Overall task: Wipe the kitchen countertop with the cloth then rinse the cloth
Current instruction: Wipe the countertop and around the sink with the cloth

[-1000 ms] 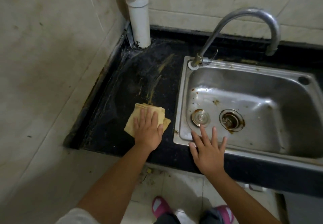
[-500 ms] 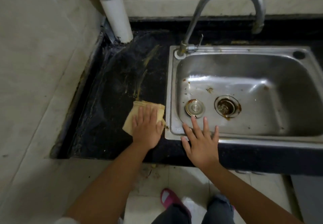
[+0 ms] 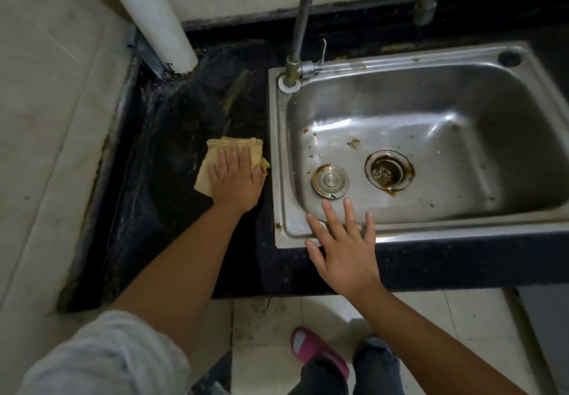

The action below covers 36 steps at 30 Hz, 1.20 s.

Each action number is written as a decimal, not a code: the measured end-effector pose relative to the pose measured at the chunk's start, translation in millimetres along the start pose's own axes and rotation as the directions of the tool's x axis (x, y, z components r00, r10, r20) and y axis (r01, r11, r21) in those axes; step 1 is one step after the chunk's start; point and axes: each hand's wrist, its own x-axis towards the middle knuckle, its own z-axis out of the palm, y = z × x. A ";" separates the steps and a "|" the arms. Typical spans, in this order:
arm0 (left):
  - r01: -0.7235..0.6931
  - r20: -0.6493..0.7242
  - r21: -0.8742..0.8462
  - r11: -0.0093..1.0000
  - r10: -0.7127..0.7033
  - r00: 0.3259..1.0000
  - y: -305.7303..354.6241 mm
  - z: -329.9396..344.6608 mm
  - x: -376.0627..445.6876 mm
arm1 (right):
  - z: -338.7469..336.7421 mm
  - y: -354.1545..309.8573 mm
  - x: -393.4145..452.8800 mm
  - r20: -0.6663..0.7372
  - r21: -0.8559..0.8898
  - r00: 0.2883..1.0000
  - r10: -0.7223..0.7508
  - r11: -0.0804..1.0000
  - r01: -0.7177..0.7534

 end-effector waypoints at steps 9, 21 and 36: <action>0.040 0.004 0.040 0.998 -0.040 0.999 -29.0 26.3 -100.7 | -15.8 -0.4 1.3 -0.071 0.024 0.996 -0.044 0.999 0.046; 0.059 -0.056 0.030 0.998 -0.057 0.997 -33.5 25.2 -124.3 | -6.3 -18.8 -30.5 -0.326 0.078 0.937 -0.121 0.985 0.154; 0.025 -0.072 0.020 1.000 -0.023 0.997 -19.7 -8.8 -27.0 | 3.4 -23.8 -23.6 -0.368 -0.008 0.915 -0.165 0.985 0.174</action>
